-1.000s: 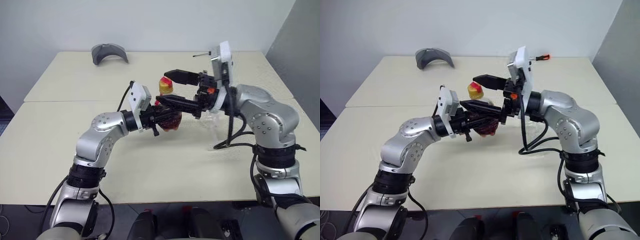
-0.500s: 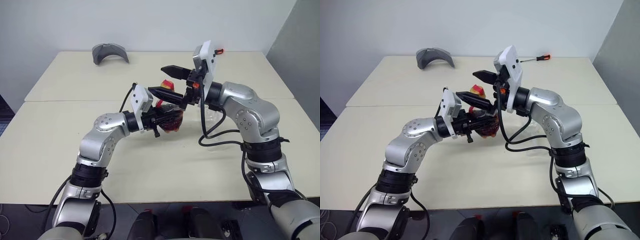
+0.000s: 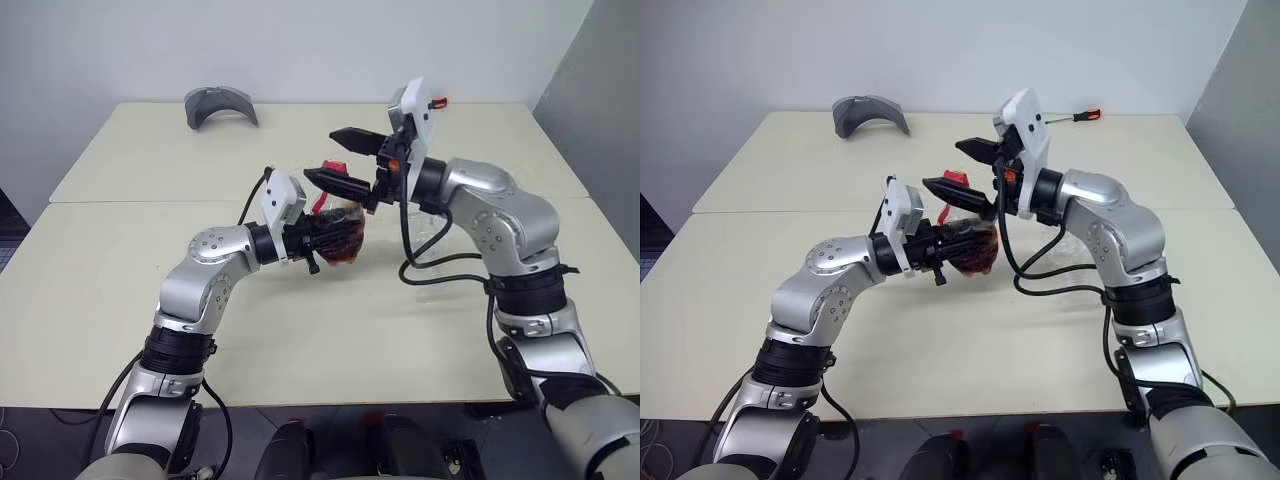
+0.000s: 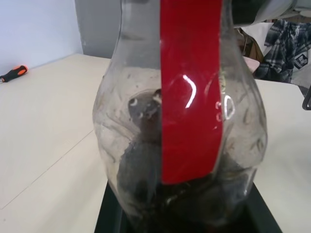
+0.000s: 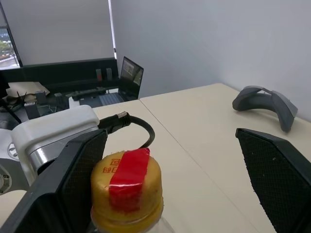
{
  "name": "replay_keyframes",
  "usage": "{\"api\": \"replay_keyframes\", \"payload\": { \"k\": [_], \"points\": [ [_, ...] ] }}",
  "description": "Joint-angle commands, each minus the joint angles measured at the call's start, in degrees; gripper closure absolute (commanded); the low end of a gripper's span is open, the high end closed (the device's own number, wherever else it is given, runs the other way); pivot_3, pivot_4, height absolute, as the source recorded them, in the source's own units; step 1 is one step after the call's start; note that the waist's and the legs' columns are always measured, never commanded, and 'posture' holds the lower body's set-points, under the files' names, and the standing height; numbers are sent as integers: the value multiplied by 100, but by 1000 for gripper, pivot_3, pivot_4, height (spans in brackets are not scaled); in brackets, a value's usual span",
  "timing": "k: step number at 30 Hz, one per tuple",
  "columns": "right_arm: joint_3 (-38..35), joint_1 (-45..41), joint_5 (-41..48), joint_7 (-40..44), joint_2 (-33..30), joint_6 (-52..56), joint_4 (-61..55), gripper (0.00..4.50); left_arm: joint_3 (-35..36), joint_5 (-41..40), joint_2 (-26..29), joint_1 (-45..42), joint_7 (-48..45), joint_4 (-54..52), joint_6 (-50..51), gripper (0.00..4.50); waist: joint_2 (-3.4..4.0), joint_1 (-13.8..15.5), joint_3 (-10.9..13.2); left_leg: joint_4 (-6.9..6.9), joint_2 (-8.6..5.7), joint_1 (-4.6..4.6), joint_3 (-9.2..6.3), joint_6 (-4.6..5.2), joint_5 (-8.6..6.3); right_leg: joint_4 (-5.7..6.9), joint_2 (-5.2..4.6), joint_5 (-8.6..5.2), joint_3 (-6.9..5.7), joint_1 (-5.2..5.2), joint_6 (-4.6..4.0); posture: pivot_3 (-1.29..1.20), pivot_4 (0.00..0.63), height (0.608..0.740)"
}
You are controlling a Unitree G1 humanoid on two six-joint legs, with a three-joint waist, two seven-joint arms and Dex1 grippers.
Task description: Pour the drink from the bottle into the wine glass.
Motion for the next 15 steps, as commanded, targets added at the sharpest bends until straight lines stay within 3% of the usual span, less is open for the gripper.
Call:
{"api": "replay_keyframes", "payload": {
  "k": [1, 15],
  "points": [
    [-527, 12, 4, -124, -433, 118, -77, 0, 147, -87, -4, -105, -86, -232, -189, 3691, 0, 1, 0, 0, 0, 0, 0, 0, 0, 0, 0, 0, 0, 0, 0, 0, 150, 740],
    [-629, 236, -103, 164, -1144, -29, 93, 0, 178, -31, -31, -219, -132, -49, -293, 3708, 0, 2, 0, 0, 0, -1, 6, 6, -3, 0, -1, 0, 2, 1, 0, 0, 150, 740]
  ]
}}
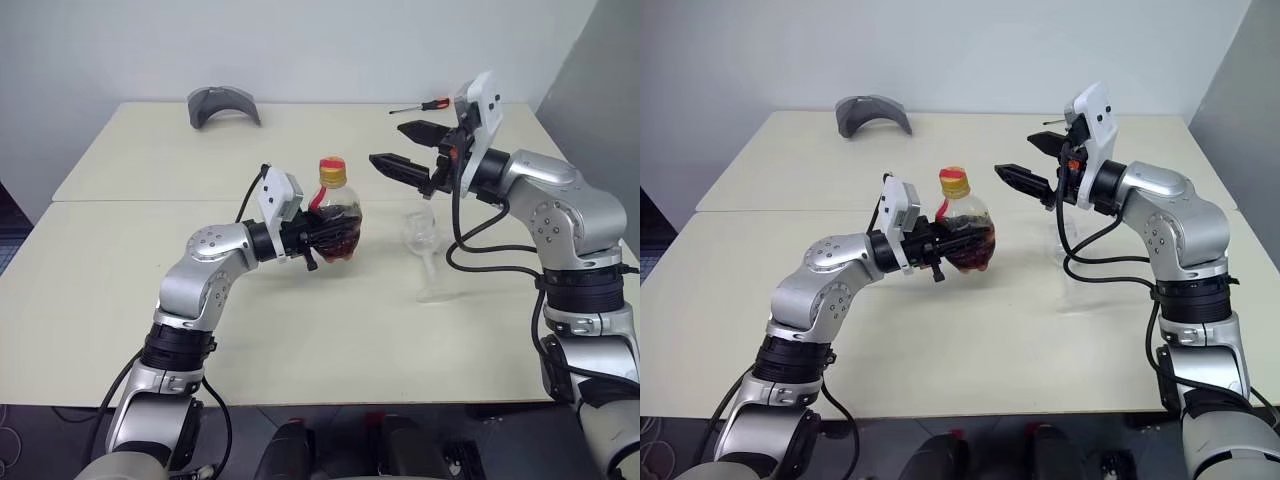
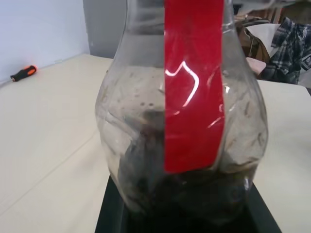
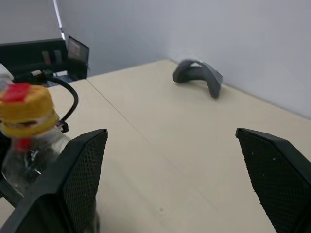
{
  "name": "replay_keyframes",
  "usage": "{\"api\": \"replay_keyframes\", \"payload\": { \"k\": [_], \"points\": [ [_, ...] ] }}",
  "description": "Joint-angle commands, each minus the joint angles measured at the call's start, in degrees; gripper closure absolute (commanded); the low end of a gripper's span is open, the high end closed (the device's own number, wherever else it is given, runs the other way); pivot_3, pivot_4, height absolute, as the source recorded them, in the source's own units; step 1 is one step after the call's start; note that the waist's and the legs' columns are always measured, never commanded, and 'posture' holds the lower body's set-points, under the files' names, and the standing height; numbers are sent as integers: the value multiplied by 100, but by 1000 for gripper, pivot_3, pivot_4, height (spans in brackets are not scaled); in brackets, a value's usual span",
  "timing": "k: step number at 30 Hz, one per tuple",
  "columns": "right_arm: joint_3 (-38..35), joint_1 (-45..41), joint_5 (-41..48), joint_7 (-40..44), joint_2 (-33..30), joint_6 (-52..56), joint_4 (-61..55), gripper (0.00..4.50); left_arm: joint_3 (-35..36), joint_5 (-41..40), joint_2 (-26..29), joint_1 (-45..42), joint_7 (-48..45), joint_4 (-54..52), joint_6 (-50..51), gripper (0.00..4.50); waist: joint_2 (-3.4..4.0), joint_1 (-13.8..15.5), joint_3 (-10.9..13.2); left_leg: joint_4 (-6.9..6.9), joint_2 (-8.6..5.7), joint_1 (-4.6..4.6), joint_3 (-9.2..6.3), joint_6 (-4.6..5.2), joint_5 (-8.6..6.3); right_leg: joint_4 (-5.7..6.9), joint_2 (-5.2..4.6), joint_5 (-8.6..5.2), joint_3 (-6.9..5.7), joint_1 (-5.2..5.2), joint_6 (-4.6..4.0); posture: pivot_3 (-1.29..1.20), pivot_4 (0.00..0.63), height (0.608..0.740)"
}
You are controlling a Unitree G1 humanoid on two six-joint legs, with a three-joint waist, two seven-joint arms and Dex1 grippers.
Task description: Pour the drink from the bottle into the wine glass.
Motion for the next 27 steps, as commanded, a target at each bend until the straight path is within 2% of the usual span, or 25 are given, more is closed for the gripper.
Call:
{"api": "replay_keyframes", "payload": {
  "k": [1, 7, 13, 27],
  "points": [
    [-80, 35, -12, 194, -132, -177, -106, 0, 122, -66, -5, -163, -60, -203, -164, 3708, 0, -11, 0, 0, 1, 0, 0, 0, 0, 0, 1, 0, 0, 0, 0, 0, 150, 740],
    [-86, 97, 123, 387, -97, -92, -164, 0, 132, -56, 0, -190, -68, -169, -175, 3708, 0, -6, 0, 0, 1, 0, 0, 0, 0, 0, 1, 0, -1, 0, 0, 0, 150, 740],
    [137, 500, 686, 1206, -131, 204, -755, 0, 126, -45, -6, -157, -82, -161, -191, 3708, 0, 2, 0, 0, 0, -2, -1, 1, 0, -2, 1, 0, 0, 0, 0, 0, 150, 740],
    [269, -189, 564, 777, 827, -33, -181, 0, 132, -39, 24, -163, -126, -151, -181, 3708, 0, -2, 0, 1, 0, 1, -3, -8, 5, 0, 2, 0, -1, 0, 0, 0, 150, 740]
  ]
}}
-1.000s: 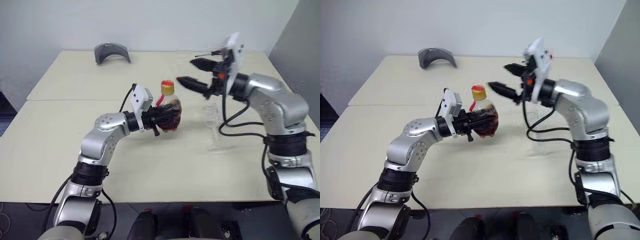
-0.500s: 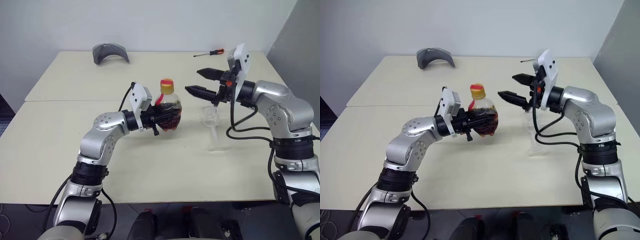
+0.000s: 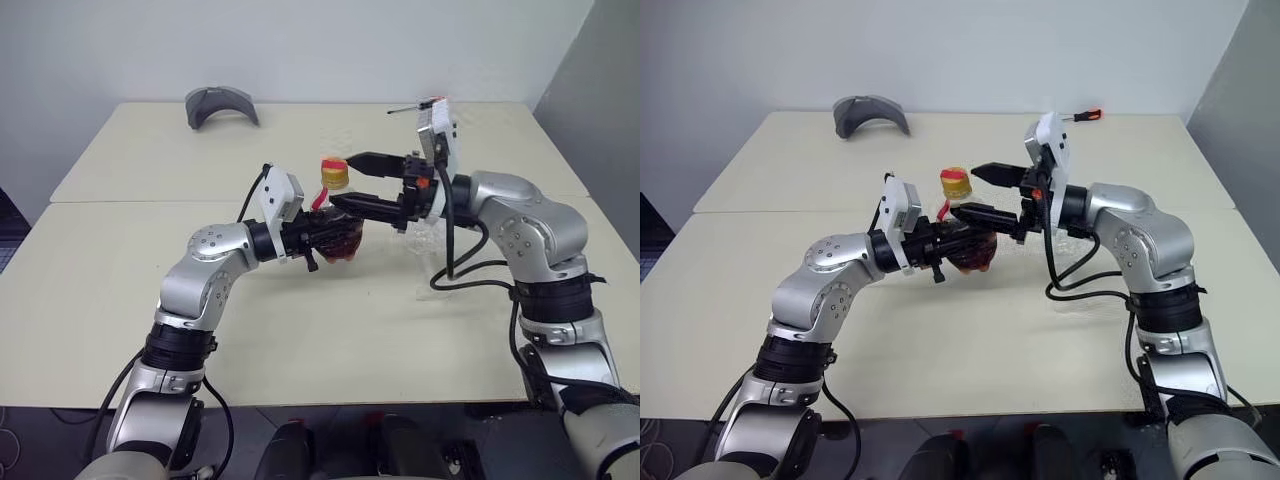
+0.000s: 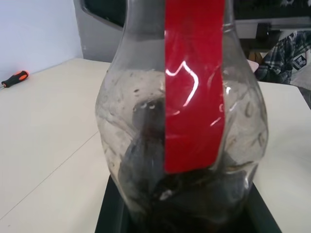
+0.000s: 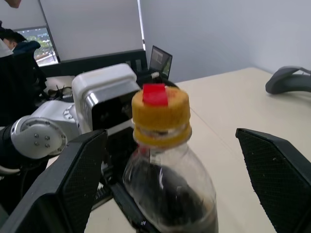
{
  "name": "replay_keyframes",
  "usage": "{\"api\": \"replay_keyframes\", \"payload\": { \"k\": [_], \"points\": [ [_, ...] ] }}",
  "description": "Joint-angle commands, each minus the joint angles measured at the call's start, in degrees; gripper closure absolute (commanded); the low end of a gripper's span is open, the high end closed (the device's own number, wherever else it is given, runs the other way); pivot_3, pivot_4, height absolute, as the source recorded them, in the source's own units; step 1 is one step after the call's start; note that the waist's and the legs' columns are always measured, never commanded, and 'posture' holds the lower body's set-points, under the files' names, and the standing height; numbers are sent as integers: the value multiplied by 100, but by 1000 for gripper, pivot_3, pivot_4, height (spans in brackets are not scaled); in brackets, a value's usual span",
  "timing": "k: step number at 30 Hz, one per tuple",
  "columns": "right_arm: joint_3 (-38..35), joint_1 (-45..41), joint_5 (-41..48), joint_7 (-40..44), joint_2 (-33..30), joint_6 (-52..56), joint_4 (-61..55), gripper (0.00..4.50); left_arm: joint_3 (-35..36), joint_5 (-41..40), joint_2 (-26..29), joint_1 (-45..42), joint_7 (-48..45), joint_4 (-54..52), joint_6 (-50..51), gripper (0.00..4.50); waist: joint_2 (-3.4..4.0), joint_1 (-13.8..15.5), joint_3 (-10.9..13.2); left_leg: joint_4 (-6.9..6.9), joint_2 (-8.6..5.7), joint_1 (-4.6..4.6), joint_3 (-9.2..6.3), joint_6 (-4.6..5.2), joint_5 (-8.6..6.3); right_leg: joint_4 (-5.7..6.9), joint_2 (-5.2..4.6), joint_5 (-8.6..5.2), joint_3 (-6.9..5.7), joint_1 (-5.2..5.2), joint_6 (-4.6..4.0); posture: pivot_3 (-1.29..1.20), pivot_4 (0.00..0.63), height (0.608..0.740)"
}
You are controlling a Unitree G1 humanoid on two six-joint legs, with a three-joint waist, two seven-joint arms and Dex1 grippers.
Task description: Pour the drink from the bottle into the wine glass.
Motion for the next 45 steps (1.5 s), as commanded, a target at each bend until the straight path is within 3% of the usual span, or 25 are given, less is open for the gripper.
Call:
{"api": "replay_keyframes", "payload": {
  "k": [1, 20, 34, 45],
  "points": [
    [-93, -254, 13, -134, 173, -124, 26, 0, 129, -46, 21, -141, -16, -169, -110, 3708, 0, 0, 0, 0, 0, 0, 0, 0, 0, 1, 0, 0, 0, 0, 0, 0, 150, 740],
    [-126, -524, -455, -246, 313, -612, 647, 0, 102, -70, 84, -46, -25, -295, -91, 3709, 0, -3, 0, 0, 0, 0, 0, 0, 0, 2, 0, 0, -1, 0, 0, 0, 150, 740],
    [-298, -131, -345, -43, -481, -373, 236, 0, 78, -58, 41, -49, -56, -291, -126, 3709, 0, 3, 0, 0, 0, 0, 0, 4, -2, 2, -1, 0, -1, 0, 0, 0, 150, 740],
    [-276, 103, -304, 120, -764, -346, 131, 0, 76, -24, 9, -65, -100, -239, -159, 3727, 0, -4, 0, 0, 0, 0, 3, 7, -4, 2, -1, 0, 0, 0, 0, 0, 150, 740]
  ]
}}
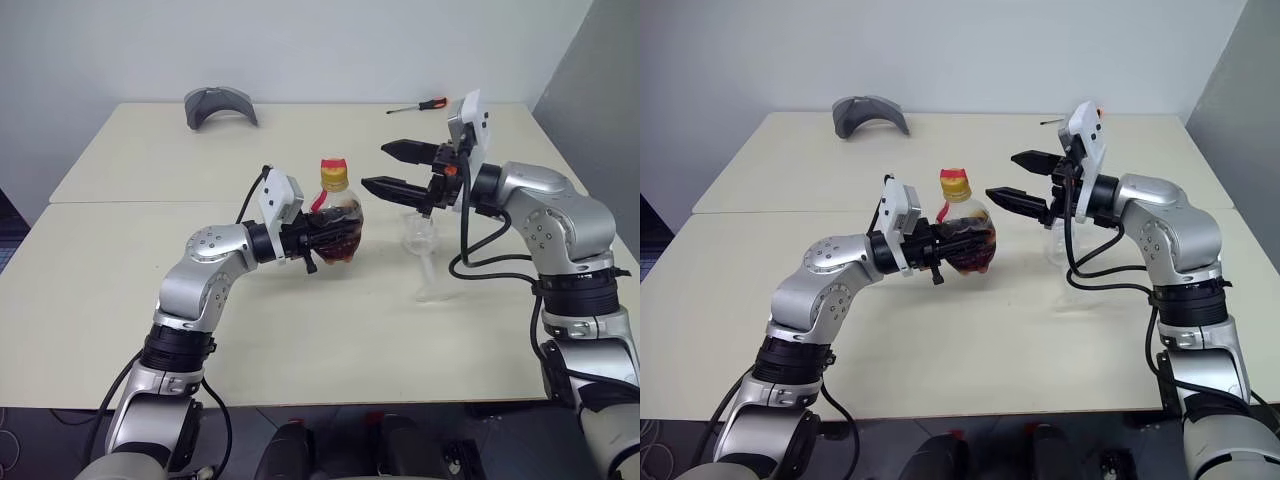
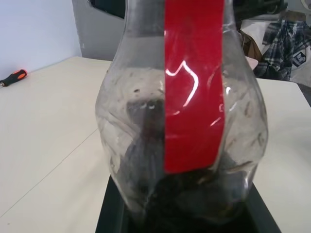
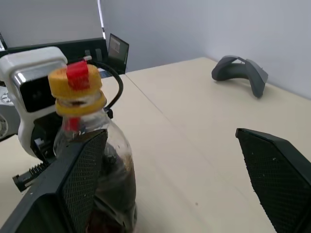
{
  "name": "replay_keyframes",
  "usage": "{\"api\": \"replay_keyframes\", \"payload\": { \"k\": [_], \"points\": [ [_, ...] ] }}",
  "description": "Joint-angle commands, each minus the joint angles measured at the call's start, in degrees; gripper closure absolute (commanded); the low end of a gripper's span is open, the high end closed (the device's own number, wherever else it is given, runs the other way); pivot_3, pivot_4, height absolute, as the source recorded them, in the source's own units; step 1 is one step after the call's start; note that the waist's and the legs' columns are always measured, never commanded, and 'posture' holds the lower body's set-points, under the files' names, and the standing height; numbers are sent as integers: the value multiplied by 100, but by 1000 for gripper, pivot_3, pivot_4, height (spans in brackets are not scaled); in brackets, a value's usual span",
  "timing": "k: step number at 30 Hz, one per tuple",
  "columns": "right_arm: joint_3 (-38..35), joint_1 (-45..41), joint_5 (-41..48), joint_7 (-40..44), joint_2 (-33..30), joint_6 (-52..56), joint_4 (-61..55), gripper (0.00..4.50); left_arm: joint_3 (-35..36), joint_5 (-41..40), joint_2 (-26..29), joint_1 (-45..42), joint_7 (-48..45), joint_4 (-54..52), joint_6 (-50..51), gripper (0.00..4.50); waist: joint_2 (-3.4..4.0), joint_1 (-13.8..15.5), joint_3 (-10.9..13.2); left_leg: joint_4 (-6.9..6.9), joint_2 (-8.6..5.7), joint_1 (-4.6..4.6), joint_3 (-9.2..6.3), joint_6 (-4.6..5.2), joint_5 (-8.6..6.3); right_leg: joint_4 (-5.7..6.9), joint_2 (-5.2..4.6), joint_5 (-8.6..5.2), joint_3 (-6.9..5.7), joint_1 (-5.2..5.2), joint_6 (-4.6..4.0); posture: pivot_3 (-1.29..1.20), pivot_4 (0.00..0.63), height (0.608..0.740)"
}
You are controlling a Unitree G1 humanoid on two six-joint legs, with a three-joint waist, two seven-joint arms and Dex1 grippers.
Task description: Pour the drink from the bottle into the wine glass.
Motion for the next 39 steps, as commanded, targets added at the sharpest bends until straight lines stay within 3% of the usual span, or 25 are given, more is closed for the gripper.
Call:
{"api": "replay_keyframes", "payload": {
  "k": [1, 4, 10, 20, 30, 33, 39],
  "points": [
    [-70, 3, 147, 136, -61, 92, -288, 0, 87, -67, -9, -110, -50, -212, -136, 3727, 0, 1, 0, 0, 0, 0, 0, -1, 0, 0, 0, 0, 0, 0, 0, 0, 150, 740],
    [-164, 25, 687, 353, 10, 598, -546, 0, 103, -57, 0, -115, -60, -176, -144, 3727, 0, 2, 0, 0, 0, -1, -1, -2, 1, 0, 0, 0, 0, 0, 0, 0, 150, 740],
    [-287, -119, 1085, 21, 323, 985, -702, 0, 118, -74, 14, -75, -44, -254, -85, 3727, 0, 1, 0, 0, 0, 0, -3, 0, 0, 0, 0, 0, -1, 0, 0, 0, 150, 740],
    [-103, -413, 979, -190, 876, 760, -573, 0, 112, -87, 37, -71, -47, -288, -35, 3727, 0, 3, 0, 1, 0, 0, -3, -3, 2, 1, 0, 0, -1, 0, 0, 0, 150, 740],
    [154, -450, 679, -51, 1003, 355, -381, 0, 105, -85, 26, -34, -11, -336, -23, 3727, 0, 1, 0, 1, -1, 1, -3, -3, 2, 1, 0, 0, -1, 0, 0, 0, 150, 740],
    [136, -488, 574, -93, 1075, 171, -231, 581, 122, -77, 41, -32, -6, -327, -39, 3727, 0, 2, 0, 1, -1, 1, -3, -4, 2, 0, 0, 0, -1, 0, 0, 0, 150, 740],
    [120, -543, 408, -123, 1154, -70, -61, 2762, 114, -86, 46, -28, 12, -348, -24, 3727, 0, 0, 0, 1, -1, 1, -3, -6, 3, 0, 0, 0, -1, 0, 0, 0, 150, 740]
  ]
}}
